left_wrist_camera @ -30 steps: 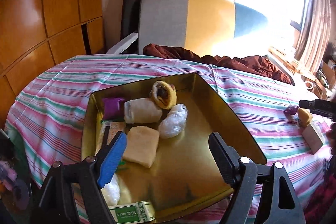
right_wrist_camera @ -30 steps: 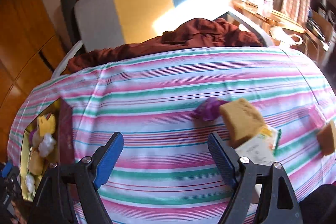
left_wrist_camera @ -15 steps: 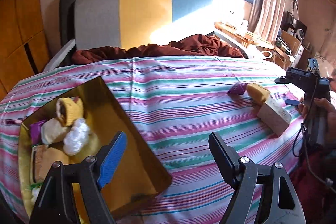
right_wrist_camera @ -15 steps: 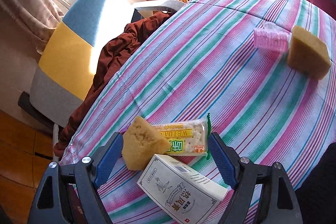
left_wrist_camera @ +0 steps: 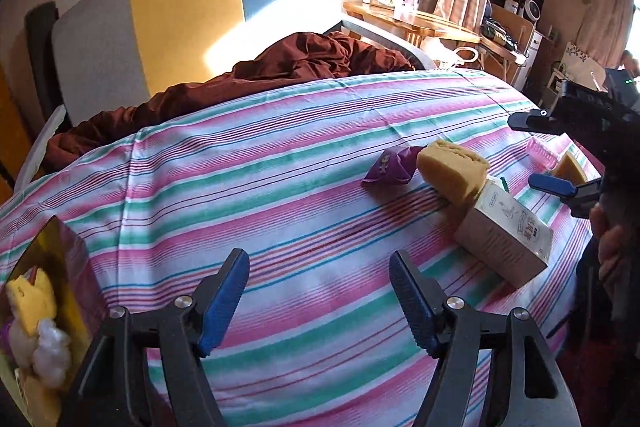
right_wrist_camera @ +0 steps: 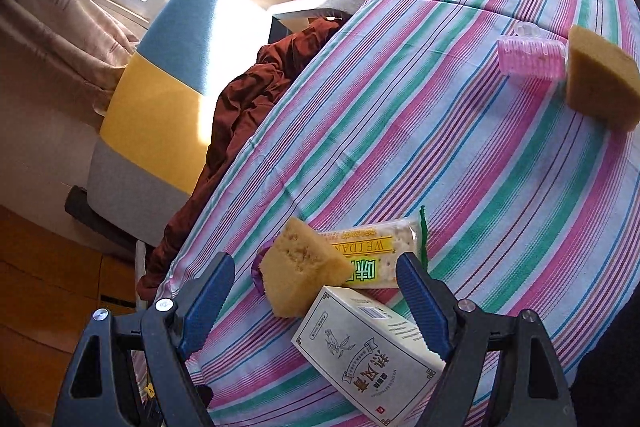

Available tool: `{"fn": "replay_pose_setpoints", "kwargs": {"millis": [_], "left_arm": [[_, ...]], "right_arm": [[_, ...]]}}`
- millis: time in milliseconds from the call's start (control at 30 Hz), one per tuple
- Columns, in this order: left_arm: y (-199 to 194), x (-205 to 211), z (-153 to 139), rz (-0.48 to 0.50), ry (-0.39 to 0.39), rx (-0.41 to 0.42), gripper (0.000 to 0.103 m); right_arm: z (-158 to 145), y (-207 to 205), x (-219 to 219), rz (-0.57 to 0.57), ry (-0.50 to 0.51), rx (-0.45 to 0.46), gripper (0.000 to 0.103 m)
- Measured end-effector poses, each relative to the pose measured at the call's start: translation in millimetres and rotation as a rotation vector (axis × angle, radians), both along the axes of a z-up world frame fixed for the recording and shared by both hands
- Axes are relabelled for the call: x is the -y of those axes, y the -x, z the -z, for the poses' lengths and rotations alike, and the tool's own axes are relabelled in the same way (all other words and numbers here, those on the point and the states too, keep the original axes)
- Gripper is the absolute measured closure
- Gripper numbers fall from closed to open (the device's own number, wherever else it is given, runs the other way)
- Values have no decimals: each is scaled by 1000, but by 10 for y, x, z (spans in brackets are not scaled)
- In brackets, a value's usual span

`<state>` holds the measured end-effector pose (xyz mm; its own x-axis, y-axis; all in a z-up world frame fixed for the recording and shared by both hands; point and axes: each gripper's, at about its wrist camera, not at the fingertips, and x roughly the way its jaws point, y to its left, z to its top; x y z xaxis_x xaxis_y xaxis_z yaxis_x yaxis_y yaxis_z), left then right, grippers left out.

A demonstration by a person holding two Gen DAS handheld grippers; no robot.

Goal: Organize objects
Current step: 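Move both tools back to the remaining items on the table, then grasp the purple snack packet with the left gripper and lift it, then grasp the WEIDAN cracker packet with right while left holds the purple packet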

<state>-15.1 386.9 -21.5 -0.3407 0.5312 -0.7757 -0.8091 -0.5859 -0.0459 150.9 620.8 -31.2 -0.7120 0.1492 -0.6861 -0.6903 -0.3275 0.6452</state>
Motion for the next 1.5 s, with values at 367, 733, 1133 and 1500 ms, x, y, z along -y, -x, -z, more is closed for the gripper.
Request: {"fn": "replay_pose_setpoints", "kwargs": {"millis": [367,733,1133,1500], "left_arm": [[220,-927,165,246,-5,-48,37],[352,-1527,513,428,44,-52,36],[315,-1212,615,250,24,3,64],[-74,-119,610,61,13,-7,69]], "right_arm": [[90,33,-25,-24,64,-31,19],[157,40,-30,-28,90,-19,19],[202,-148,-139,74,124,-39,19],[193,-99,-116,61,103,8,19]]}}
